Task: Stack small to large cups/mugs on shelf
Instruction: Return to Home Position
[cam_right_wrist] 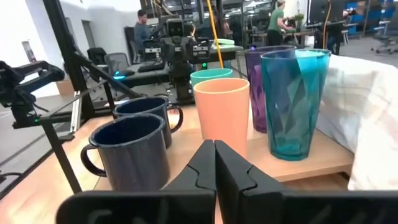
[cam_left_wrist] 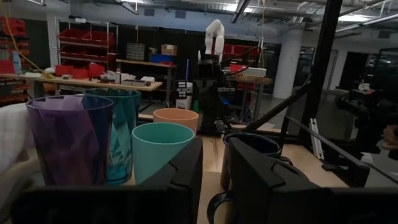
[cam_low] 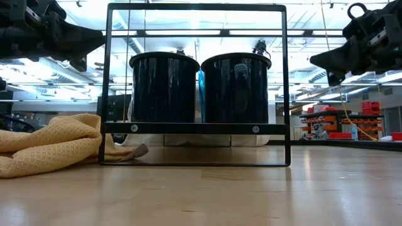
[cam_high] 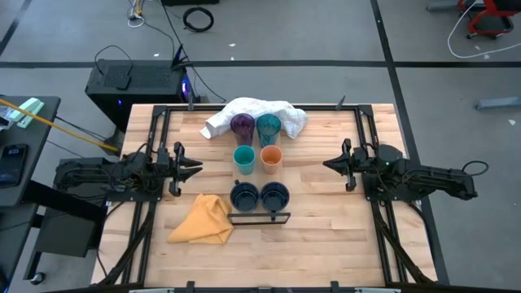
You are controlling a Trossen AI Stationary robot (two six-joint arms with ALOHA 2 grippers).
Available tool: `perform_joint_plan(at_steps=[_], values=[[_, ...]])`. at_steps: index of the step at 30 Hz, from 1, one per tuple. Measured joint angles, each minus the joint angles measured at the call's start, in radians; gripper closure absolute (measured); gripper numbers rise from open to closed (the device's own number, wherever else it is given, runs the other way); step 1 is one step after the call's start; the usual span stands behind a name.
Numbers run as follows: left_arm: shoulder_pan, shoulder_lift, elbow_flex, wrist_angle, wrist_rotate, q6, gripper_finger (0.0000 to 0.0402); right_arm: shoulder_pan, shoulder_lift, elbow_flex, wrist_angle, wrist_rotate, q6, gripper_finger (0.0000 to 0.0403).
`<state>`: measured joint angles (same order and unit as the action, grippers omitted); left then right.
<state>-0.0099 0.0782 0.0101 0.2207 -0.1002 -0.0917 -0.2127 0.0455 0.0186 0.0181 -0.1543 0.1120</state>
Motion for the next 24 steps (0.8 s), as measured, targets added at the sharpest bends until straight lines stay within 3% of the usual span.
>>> perform_joint_plan(at_steps=[9,17,24], values=[[0.000,0.000,0.000,-0.012,0.000,0.014,0.0309,0.000,0.000,0.000,0.005,-0.011,0.000,0.0396],[0.000,0.000,0.000,-0.091,-0.013,0.120,0.0325,0.000,0.000,0.000,0.006,-0.011,0.005,0.0397],[0.000,0.000,-0.001,-0.128,-0.027,0.103,0.0333,0.000,0.000,0.000,0.006,-0.007,0.008,0.0398]])
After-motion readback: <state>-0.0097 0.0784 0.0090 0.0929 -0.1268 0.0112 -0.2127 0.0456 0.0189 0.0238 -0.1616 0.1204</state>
